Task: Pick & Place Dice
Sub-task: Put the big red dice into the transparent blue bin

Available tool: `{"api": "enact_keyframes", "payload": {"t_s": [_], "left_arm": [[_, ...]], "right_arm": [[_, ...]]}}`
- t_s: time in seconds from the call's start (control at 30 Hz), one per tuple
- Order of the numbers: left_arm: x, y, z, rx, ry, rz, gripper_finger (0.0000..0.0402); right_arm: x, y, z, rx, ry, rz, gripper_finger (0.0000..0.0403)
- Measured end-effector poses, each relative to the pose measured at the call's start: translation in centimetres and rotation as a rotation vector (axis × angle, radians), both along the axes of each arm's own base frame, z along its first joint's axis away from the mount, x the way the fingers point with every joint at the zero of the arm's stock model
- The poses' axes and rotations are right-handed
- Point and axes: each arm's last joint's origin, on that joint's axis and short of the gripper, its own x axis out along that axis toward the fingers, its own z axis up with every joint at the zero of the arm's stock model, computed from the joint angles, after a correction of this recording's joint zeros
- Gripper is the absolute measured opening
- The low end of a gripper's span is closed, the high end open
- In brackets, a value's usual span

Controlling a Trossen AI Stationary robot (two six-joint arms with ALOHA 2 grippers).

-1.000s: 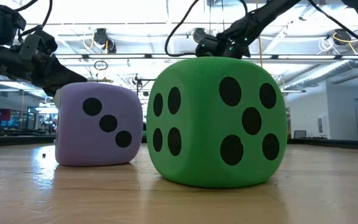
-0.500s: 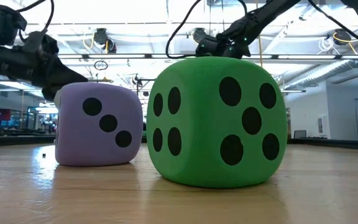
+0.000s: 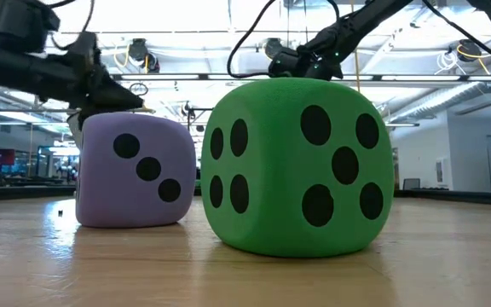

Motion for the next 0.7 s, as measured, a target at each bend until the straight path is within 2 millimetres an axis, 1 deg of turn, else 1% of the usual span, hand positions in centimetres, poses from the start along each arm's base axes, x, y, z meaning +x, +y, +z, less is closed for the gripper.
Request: {"api": "enact_keyframes", "payload": {"t_s": [0.1, 0.2, 0.33, 0.47, 0.53, 0.7], "left_arm": [[1.5, 0.4, 0.9, -0.004, 0.039, 0.021, 0.0026], [3.3, 1.0, 2.2, 0.002, 0.055, 0.055, 0.0026], [6.2, 2.3, 3.8, 0.003, 0.079, 0.095, 0.0026], [9.1, 4.2, 5.1, 0.012, 0.095, 0.169, 0.0026], [10.5, 5.3, 5.3, 0.016, 0.114, 0.187, 0.0026], [13.9, 8.0, 5.7, 0.040, 0.142, 0.143, 0.0026]], "right_arm": [[0.0, 0.0, 0.0, 0.000, 0.001, 0.001, 0.0400], [0.0, 0.0, 0.0, -0.001, 0.000, 0.001, 0.0400], [0.1, 0.1, 0.0, -0.005, -0.003, 0.007, 0.0400], [0.1, 0.1, 0.0, -0.007, -0.002, 0.011, 0.0400], [0.1, 0.1, 0.0, -0.007, -0.002, 0.011, 0.0400], [0.1, 0.1, 0.0, -0.010, 0.000, 0.022, 0.0400]]}}
